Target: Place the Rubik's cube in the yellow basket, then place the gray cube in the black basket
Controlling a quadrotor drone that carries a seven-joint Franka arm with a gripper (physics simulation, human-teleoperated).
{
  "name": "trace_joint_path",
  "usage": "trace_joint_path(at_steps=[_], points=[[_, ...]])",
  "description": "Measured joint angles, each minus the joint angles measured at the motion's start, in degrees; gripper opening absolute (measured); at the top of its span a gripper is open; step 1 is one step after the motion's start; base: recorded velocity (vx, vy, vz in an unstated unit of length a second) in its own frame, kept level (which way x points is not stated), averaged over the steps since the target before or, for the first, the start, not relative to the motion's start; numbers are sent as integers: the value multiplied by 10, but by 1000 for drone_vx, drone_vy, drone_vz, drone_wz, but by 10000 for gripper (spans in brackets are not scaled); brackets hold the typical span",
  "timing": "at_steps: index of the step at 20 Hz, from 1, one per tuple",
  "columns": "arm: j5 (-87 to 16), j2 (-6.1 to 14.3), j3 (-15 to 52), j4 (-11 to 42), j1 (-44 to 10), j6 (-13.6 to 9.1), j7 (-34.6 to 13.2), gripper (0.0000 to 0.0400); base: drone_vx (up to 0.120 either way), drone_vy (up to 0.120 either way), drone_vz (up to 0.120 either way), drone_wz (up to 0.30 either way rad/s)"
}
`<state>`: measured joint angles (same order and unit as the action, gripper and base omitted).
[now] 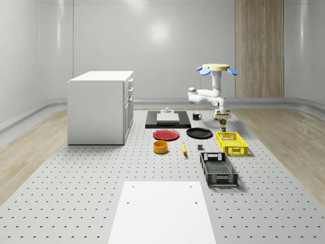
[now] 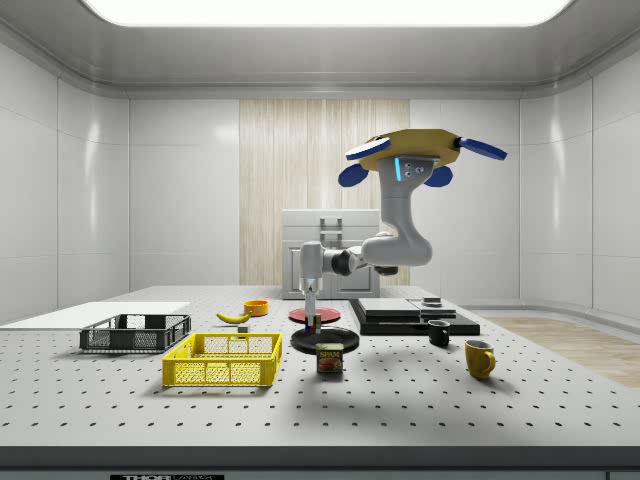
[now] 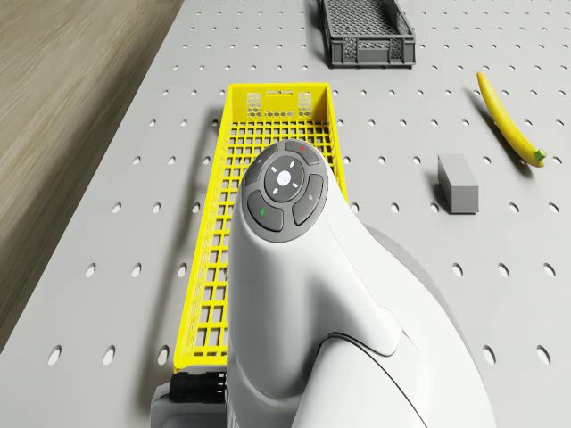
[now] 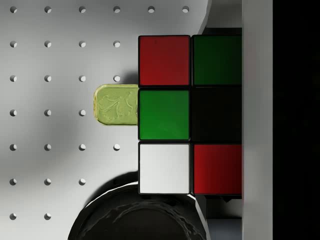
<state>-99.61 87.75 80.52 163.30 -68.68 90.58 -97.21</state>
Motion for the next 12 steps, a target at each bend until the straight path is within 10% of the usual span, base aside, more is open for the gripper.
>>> trace_joint_path(at_steps=[12], points=[[3,8,1,0,-1,8,-1,325,120,0,0,0]])
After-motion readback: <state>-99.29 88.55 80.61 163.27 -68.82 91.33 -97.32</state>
